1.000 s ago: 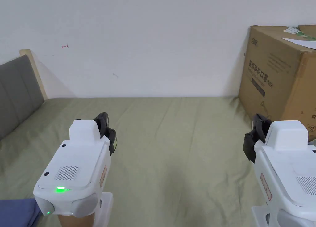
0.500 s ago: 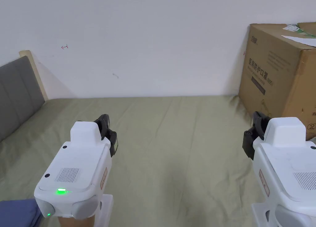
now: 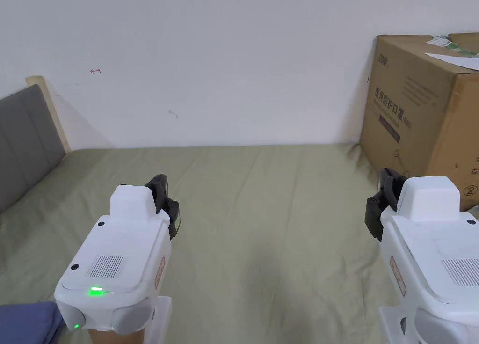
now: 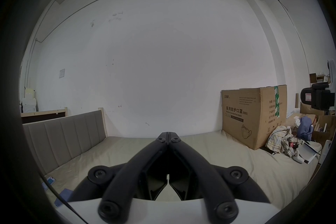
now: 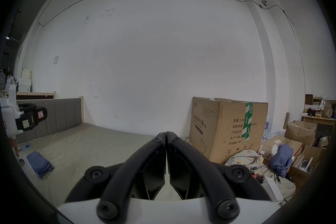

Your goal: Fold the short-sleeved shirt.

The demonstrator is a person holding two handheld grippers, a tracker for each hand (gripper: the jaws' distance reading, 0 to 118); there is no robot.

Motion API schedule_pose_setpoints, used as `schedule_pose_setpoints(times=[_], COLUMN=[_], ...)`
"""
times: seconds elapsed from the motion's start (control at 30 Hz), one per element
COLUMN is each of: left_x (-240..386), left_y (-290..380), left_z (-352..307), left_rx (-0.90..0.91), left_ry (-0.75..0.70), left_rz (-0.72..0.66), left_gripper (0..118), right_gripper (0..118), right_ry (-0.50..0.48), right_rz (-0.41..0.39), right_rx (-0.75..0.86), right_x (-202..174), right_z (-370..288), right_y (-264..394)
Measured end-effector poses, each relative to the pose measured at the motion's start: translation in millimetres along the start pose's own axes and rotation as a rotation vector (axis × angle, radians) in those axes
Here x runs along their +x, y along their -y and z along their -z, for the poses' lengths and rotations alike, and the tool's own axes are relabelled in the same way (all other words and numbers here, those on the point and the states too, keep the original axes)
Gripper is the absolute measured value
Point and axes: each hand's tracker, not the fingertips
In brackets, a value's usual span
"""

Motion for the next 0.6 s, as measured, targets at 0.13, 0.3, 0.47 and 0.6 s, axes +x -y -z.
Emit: schedule_pose_setpoints(times=[0.13,0.3,0.47,0.6], left_x=[0.2,0.7,-0.3,-1.1], left_y=[-0.4,-0.3,0.0,0.5], left_z=[-0.5,-1.4,-3.2,-4.6], left_rx=[0.001,0.001,0.003,0.003], left_ry=[0.005,0.006,0.002,-0.001], left_rz=[-0.009,-0.003,-0.004,-0.005], left_gripper=[0,0,0,0], right_gripper=[0,0,0,0], right_ry=[0.001,0.003,0.004,0.001], right_rz=[0.0,-0.004,-0.006,-0.007], right_rx=[0.003,0.006,0.008,0.009], right_x=[0.2,0.1,-0.1,-0.8], right_z=[-0.6,-1.0,-1.1,-1.3], right_y=[-0.7,-0.9,-0.1,0.0])
